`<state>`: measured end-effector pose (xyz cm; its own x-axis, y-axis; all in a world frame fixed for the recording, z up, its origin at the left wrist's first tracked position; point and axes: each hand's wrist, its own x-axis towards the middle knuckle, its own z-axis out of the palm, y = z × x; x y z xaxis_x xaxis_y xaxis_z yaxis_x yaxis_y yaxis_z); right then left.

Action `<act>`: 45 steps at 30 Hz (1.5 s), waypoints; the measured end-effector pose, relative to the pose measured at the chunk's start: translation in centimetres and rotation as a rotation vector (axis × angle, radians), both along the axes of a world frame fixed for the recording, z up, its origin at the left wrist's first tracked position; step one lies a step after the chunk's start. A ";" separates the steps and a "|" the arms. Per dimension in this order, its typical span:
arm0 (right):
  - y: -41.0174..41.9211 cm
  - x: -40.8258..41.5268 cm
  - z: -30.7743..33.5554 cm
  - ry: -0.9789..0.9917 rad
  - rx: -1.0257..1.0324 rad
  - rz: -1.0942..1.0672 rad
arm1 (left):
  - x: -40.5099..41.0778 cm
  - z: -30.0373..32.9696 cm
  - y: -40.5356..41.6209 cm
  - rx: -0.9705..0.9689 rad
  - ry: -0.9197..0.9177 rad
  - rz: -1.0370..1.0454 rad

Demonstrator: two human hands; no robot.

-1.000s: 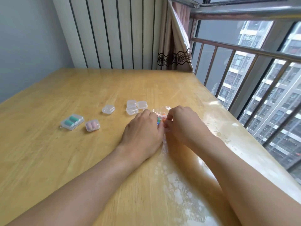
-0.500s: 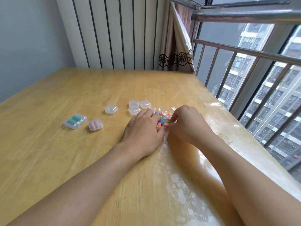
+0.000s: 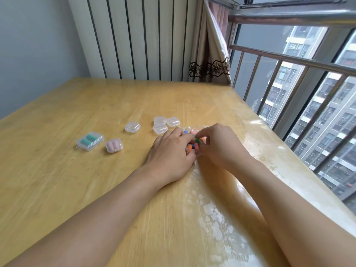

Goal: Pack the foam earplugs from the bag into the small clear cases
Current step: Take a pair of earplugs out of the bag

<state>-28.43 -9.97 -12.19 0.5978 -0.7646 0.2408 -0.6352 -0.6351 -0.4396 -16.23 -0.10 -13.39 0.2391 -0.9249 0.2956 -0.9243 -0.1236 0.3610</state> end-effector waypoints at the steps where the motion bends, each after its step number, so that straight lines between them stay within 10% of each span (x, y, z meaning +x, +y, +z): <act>1: -0.1 0.0 -0.1 -0.003 0.001 0.009 | 0.0 0.0 0.0 0.001 -0.011 0.000; 14: 0.1 0.1 0.1 -0.014 0.040 -0.004 | -1.1 0.3 0.1 0.064 -0.156 0.087; 31: -0.2 0.1 -0.2 -0.110 0.045 0.051 | -0.2 0.0 -0.2 0.036 0.100 0.069; 45: 1.1 -0.8 1.7 0.106 -0.273 0.022 | -0.3 0.0 0.3 -0.052 0.160 0.040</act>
<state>-29.25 -8.90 -10.53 0.6465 -0.6664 0.3714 -0.6528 -0.7352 -0.1828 -16.49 0.16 -13.43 0.3229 -0.8985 0.2975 -0.8491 -0.1362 0.5103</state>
